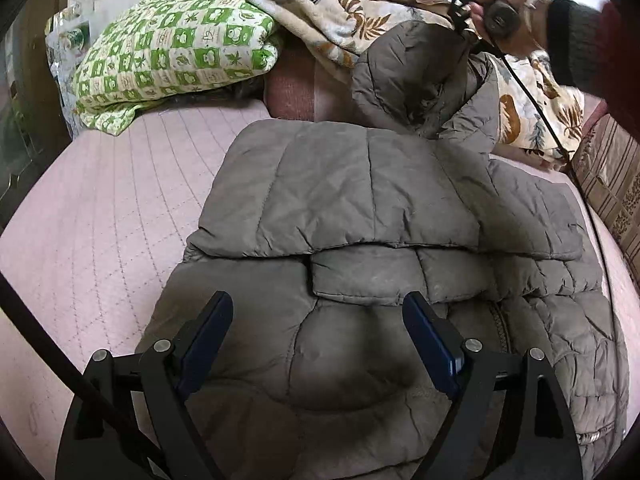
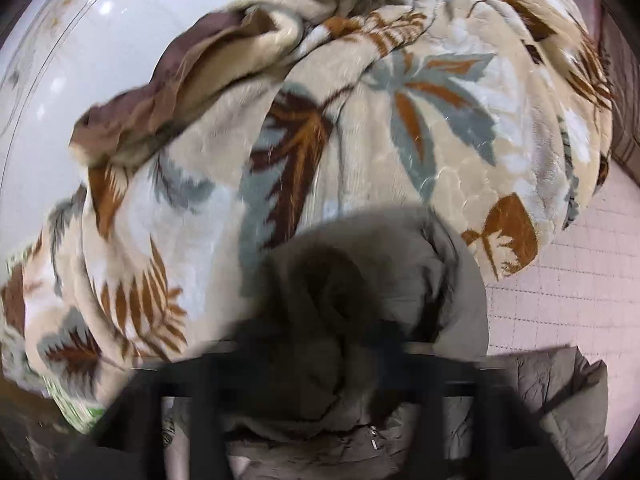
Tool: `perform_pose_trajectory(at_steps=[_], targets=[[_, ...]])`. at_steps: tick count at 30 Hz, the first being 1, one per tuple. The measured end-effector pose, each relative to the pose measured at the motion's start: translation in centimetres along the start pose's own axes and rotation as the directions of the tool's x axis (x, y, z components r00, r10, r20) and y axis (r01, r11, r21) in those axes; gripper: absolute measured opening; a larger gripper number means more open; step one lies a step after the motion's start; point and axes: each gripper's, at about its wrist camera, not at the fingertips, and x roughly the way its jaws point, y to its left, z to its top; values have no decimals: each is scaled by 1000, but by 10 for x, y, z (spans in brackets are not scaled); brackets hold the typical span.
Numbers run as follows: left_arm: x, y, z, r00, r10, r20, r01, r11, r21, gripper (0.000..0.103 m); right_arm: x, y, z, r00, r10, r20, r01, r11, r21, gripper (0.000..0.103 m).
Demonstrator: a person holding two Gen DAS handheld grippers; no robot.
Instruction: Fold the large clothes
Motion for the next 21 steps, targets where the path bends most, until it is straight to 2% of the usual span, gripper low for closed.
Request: perform_pose_trajectory(at_steps=[1,5,12,21], targets=[[0,-1,0,1000,0,3,0,1000,-1,86,-4,0,-5,1000,-1,15,1,1000,-28,23],[-2,-7,-2,1000,2,15,-2,1000,12,86,-34,-1,-31,995,12,94,2,988,-156,18],[-12,-12,1,998,-6,58,5,1000,18,86,-95,-22,-77,987,125,102,-98,966,-241,16],[-21,4,10,995,-45,88,50,997,-61,86,-165,-23,-153,975,190,115,-138,924,-357,15]])
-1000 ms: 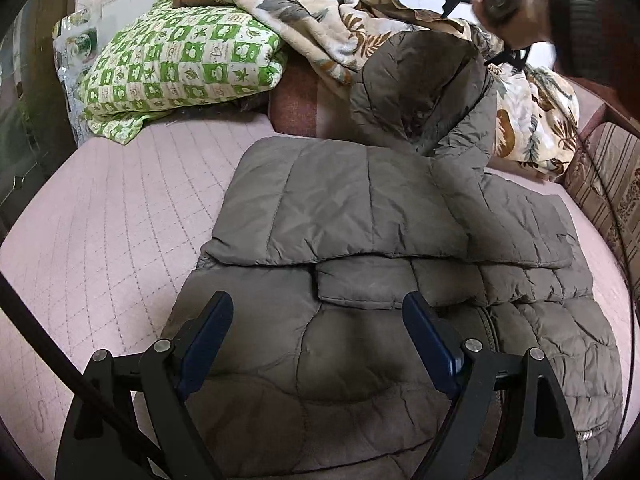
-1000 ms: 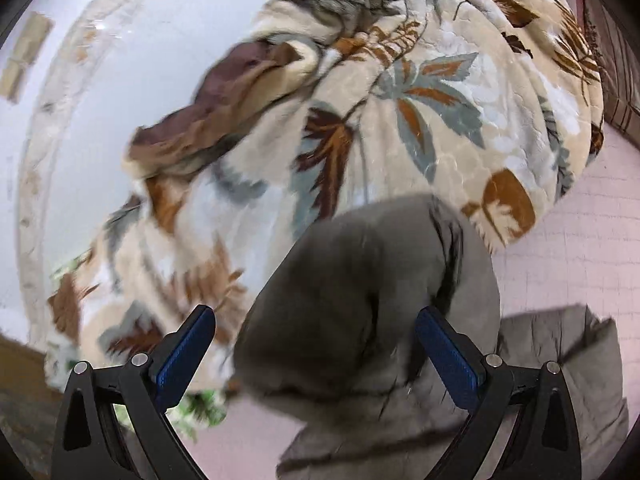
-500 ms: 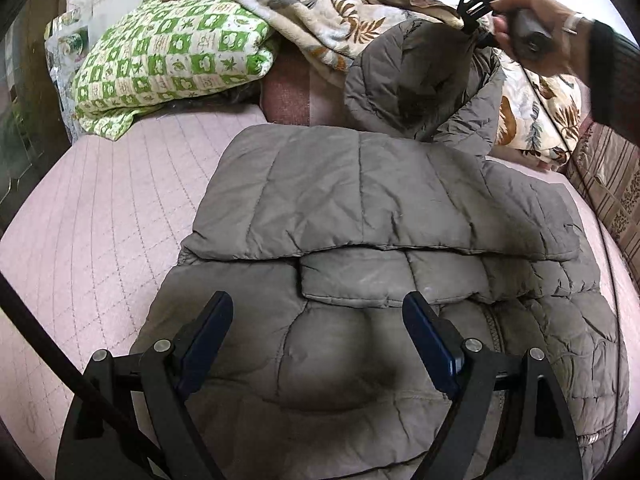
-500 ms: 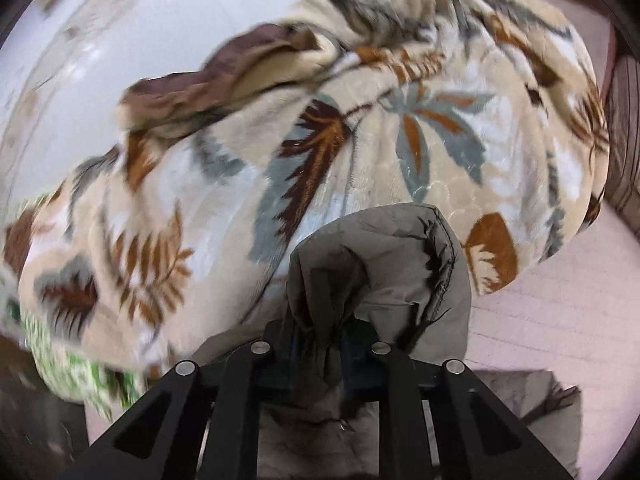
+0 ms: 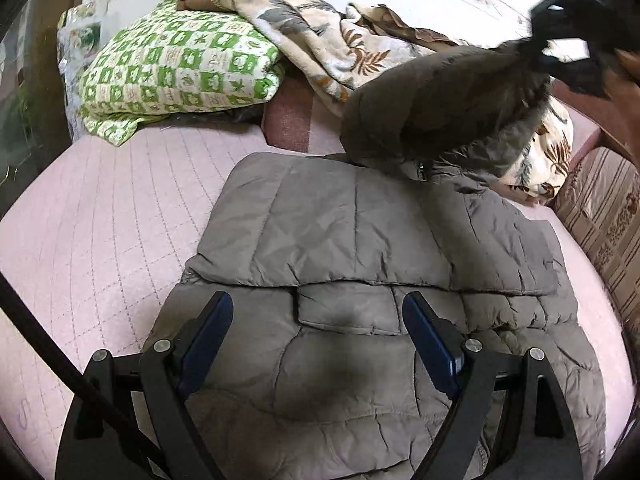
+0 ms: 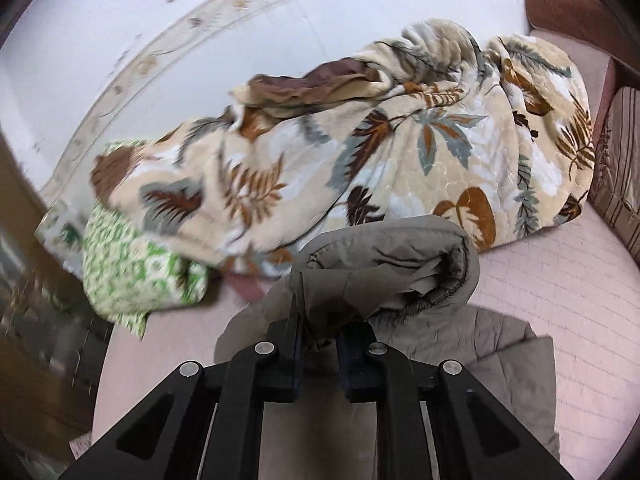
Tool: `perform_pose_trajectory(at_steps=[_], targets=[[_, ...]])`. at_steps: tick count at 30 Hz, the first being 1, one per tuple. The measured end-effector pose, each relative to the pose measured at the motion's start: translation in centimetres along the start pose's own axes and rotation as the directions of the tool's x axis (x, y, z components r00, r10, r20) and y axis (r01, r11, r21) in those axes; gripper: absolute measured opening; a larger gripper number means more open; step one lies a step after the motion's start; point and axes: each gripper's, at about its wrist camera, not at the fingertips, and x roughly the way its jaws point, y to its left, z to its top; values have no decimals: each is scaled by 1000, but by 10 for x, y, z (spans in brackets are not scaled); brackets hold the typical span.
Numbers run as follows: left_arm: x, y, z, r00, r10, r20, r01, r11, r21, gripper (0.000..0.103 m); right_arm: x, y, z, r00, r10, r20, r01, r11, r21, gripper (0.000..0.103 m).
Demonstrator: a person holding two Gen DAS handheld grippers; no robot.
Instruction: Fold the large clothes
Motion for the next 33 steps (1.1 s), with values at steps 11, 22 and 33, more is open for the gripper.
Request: perform_pose_trajectory(at_steps=[11,22,33], targets=[[1,9,4,999,37,13,-37,999,-23,86,-57,9,-69,999,16,28,-14,997,-74,4],[3,11,5,1000,30,5,-30,999,-38,86,-30,-25,-98,989,76,-126,-65,994,92,22],[8,8,3,999,46,-10,-46,999,-26,86,11,-65,-132,975,62,-214,-13,974,226,61]])
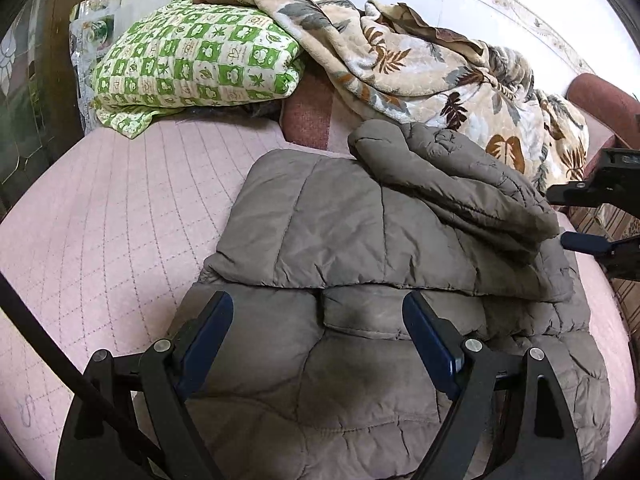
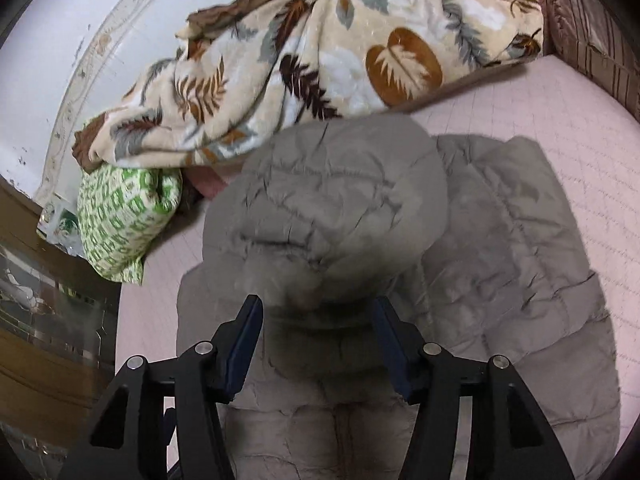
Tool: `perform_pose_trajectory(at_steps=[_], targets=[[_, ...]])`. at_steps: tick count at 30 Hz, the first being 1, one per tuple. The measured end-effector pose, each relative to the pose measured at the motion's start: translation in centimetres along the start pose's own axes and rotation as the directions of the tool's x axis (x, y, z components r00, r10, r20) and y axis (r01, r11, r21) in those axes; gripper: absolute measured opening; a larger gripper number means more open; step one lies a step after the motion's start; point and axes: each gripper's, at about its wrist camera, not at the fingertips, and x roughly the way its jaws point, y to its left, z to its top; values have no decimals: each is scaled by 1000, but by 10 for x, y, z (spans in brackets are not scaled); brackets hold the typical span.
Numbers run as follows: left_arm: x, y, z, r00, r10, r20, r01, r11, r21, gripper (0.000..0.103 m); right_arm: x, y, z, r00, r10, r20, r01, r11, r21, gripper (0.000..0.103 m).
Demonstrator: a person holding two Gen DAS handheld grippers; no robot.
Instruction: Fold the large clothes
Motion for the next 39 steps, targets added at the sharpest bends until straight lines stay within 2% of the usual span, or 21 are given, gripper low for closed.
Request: perform_pose_trajectory(at_steps=[5,6,9,12,16,19,21,23,26,30,32,34,37,39], targets=[[-1,0,0,1000,11,4,-11,1000,11,86,31,-14,8,998,-70,0,69,984,162,61],[-1,0,0,1000,8,5,-8,1000,10,86,37,-17,10,998,-65,-4,64,981,185,61],[-1,2,1,1000,5,3,-5,1000,6,86,57,-20,6,999,-15,-40,23,980,200,12],[-2,3,2,1000,-1,9,1,1000,-4,86,38,-9,-7,999,-23,33,18,991,132,9],[-7,4,3,999,-17,27,17,1000,-15,86,-1,8,-30,994,18,110,-23,999,43,8],[-9,2,4,999,-39,32,40,999,-22,86,-17,11,-56,994,34,107,-35,999,5,8],[-10,0,5,997,-61,36,62,998,-27,86,-10,7,-75,996,0,90,2,1000,-21,8],[-11,-3,6,995,-86,45,87,995,-38,86,13,-2,-83,999,-28,35,29,999,-30,8],[-8,-13,13,989,-121,81,124,991,-41,86,37,-16,-88,999,-32,-19,31,999,-26,8],[4,-34,28,990,-98,102,97,995,10,86,39,-21,-85,1000,-15,-22,14,999,-34,15],[9,-45,33,989,-119,88,115,992,52,86,38,-18,-84,998,-35,-44,32,997,-77,24],[17,-55,35,993,-94,73,86,990,108,86,28,-19,-83,998,-29,-56,23,995,-100,32],[46,-66,30,998,61,8,-61,978,201,86,10,-23,-83,998,-23,-62,15,992,-125,38],[61,-61,27,995,87,-44,-78,979,189,86,-5,-20,-82,999,-42,-15,39,986,-163,38]])
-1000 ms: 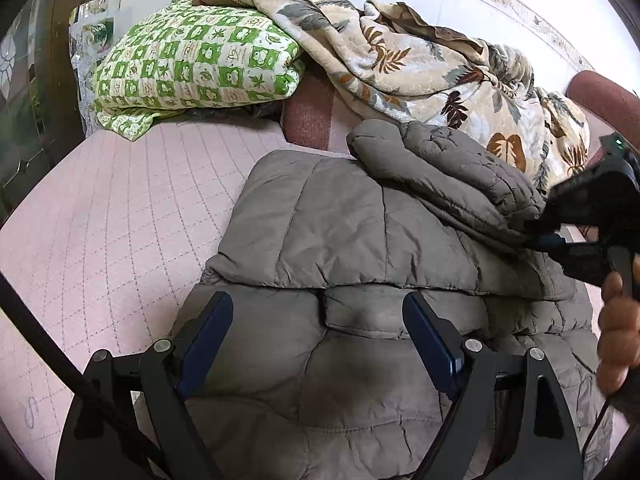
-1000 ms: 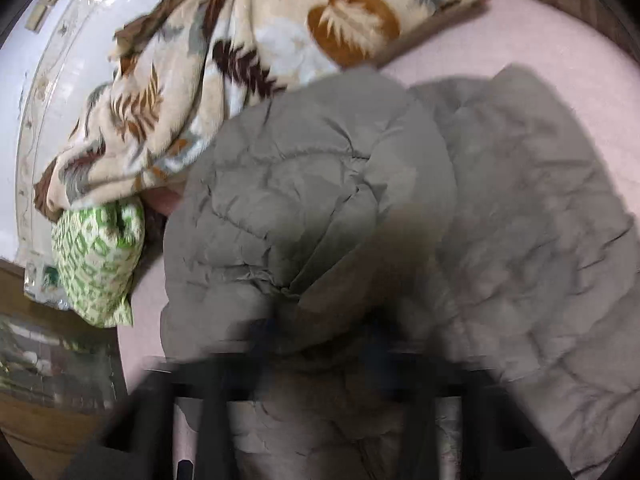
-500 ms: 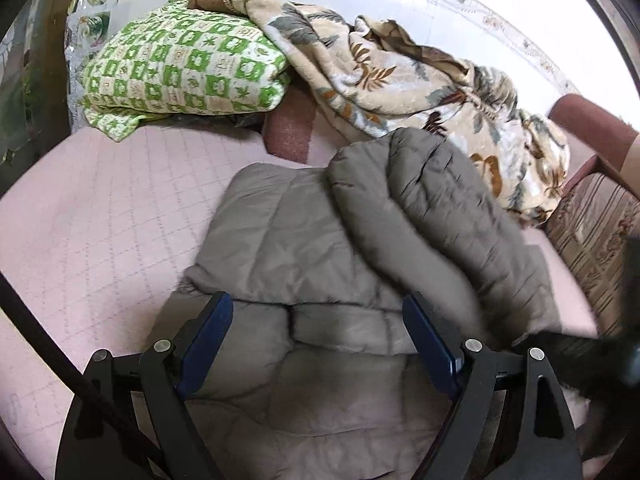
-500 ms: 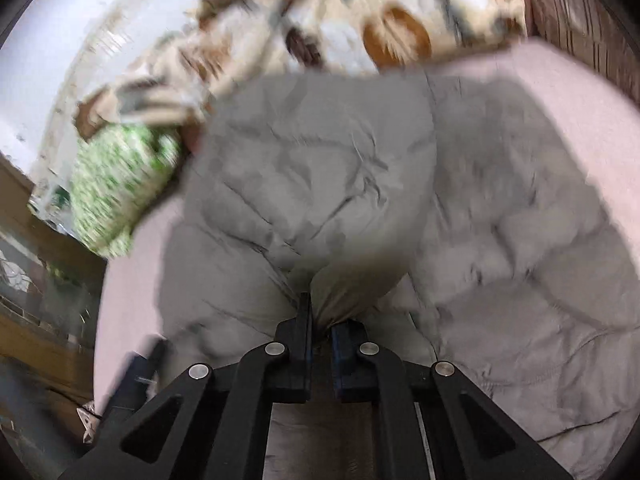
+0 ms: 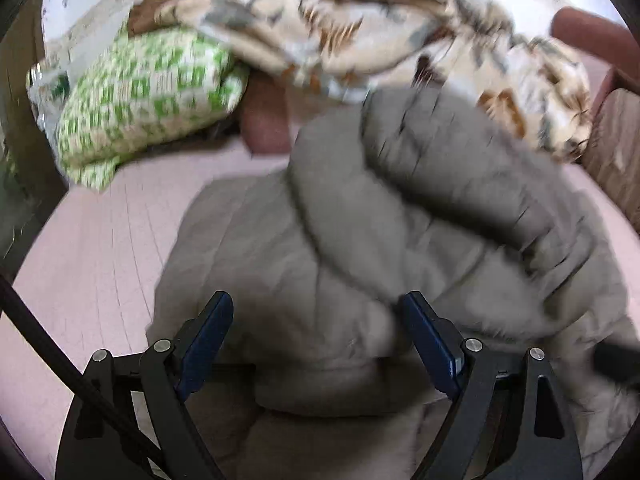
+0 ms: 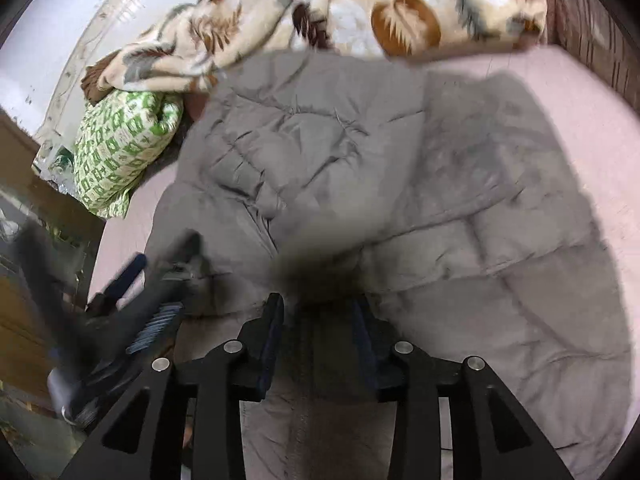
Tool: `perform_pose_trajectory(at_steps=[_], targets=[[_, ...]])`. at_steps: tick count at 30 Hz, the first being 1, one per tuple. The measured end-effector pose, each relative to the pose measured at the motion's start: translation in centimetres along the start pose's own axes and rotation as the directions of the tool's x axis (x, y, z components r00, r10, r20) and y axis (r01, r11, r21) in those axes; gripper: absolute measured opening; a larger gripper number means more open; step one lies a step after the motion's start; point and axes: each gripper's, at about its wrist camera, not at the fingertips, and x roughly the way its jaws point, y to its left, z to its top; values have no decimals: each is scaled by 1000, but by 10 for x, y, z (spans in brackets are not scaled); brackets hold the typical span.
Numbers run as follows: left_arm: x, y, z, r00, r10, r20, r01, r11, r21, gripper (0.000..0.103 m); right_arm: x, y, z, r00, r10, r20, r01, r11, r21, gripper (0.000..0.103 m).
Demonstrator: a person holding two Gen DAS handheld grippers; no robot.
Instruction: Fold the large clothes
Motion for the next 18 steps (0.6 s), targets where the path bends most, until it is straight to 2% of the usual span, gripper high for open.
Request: perform_pose_trajectory(at_steps=[1,4,7,9,12,14,15,16,18], targets=[[5,4,-1,1000,-11,-23,10,1000,-20,86,-5,3,3,1000,-15,21,16,1000,-20,38],[-1,11,-1,999,-33,-15,32,998,-55,86,-21,10,22,991,-38,125,46,997,-66,38],[-8,15,0,999,-32,3,32,998,-60,86,-26,20,52,972,-50,231,72,993,-89,38],[-12,19,0,999,-48,14,49,995,-81,86,-13,30,71,967,-74,243,109,985,-131,38],[-17,25,3,996,-80,40,84,990,-117,86,26,35,88,974,-115,196,149,974,-170,38],[-18,25,5,995,-85,55,91,989,-118,86,58,31,88,983,-144,117,163,970,-179,38],[-16,24,5,996,-79,48,83,991,-107,86,82,28,84,986,-161,40,166,969,-181,38],[-13,22,5,997,-71,34,74,992,-98,86,96,25,81,985,-175,-1,172,968,-183,38],[-9,23,3,997,-69,19,71,992,-104,86,107,21,74,982,-190,20,190,964,-184,38]])
